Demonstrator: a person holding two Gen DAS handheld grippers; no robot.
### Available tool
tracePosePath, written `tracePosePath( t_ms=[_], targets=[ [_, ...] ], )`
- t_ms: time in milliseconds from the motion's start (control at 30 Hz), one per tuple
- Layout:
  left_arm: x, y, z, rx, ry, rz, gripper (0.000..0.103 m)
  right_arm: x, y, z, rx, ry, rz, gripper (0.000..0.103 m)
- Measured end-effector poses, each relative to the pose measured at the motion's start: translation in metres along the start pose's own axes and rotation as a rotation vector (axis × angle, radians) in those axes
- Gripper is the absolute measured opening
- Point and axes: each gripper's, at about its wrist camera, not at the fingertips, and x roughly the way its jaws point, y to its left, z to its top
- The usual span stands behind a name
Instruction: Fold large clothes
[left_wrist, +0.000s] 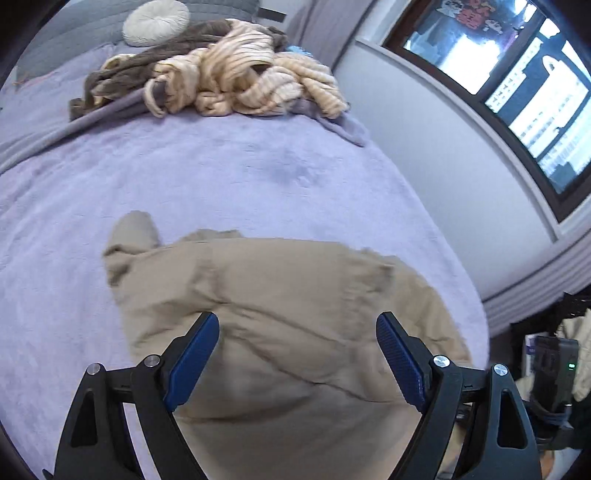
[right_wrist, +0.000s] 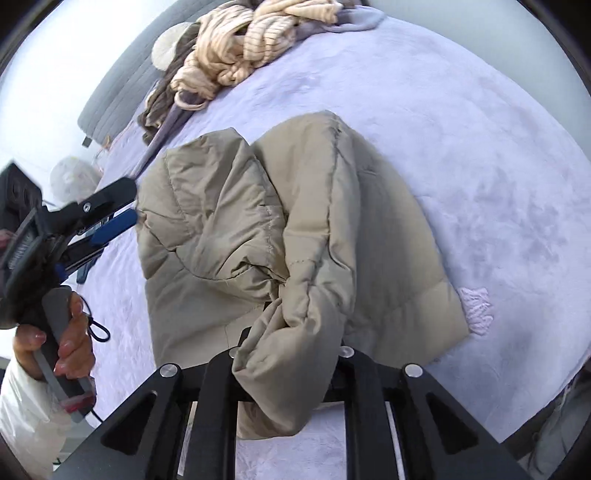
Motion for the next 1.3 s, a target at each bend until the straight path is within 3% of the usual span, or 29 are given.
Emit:
tracePosePath(
  t_ms=[67, 167, 300, 433, 567, 667, 733, 833, 900, 1067, 1133, 1167, 1200, 1300],
  targets=[
    [0.018, 0.017, -0.001, -0.027, 0.011, 0.074, 0.087, -0.004, -0.006, -0.003, -0.005, -0.015, -0.011, 0.014],
    [0.041, 0.027, -0.006, -0.064, 0.009, 0.074, 0.087, -0.009, -0.014, -0.002, 0.004, -0.030, -0.034, 0.014],
    [0.069, -0.006, -0.004, 0.016, -0.010, 0.108, 0.087, -0.007, -0.046, 0.007, 0.048, -0.028, -0.063, 0.014],
    [0.092, -0.032, 0.001, 0.040, 0.005, 0.079, 0.087, 0.009, -0.081, 0.008, 0.097, -0.016, -0.084, 0.015],
    [0.101, -0.041, 0.000, 0.058, 0.011, 0.097, 0.087, 0.023, -0.109, 0.011, 0.152, 0.063, -0.025, 0.017],
    [0.100, -0.036, -0.002, 0.047, 0.009, 0.095, 0.087, 0.004, -0.109, 0.024, 0.123, 0.103, -0.016, 0.033],
    [0.100, -0.032, -0.002, 0.033, 0.010, 0.086, 0.087, -0.027, -0.103, 0.032, 0.062, 0.033, -0.019, 0.047],
    [0.101, -0.034, -0.002, 0.032, 0.011, 0.088, 0.087, -0.056, -0.092, 0.056, 0.010, -0.046, 0.021, 0.054],
    [0.101, -0.034, -0.001, 0.034, 0.010, 0.095, 0.087, -0.052, -0.083, 0.078, -0.003, -0.041, 0.070, 0.058],
    [0.101, -0.034, -0.002, 0.039, 0.011, 0.101, 0.087, 0.012, -0.064, 0.130, 0.066, 0.013, 0.182, 0.059],
    [0.102, -0.036, -0.002, 0.049, 0.010, 0.115, 0.087, 0.040, -0.060, 0.138, 0.104, 0.068, 0.211, 0.054],
    [0.102, -0.037, -0.003, 0.055, 0.008, 0.125, 0.087, 0.052, -0.059, 0.140, 0.108, 0.085, 0.194, 0.044],
    [0.102, -0.038, -0.004, 0.059, 0.007, 0.134, 0.087, 0.061, -0.059, 0.139, 0.099, 0.103, 0.153, 0.021],
    [0.105, -0.046, -0.006, 0.088, 0.010, 0.158, 0.087, 0.079, -0.066, 0.131, 0.096, 0.137, 0.084, 0.014]
  ],
)
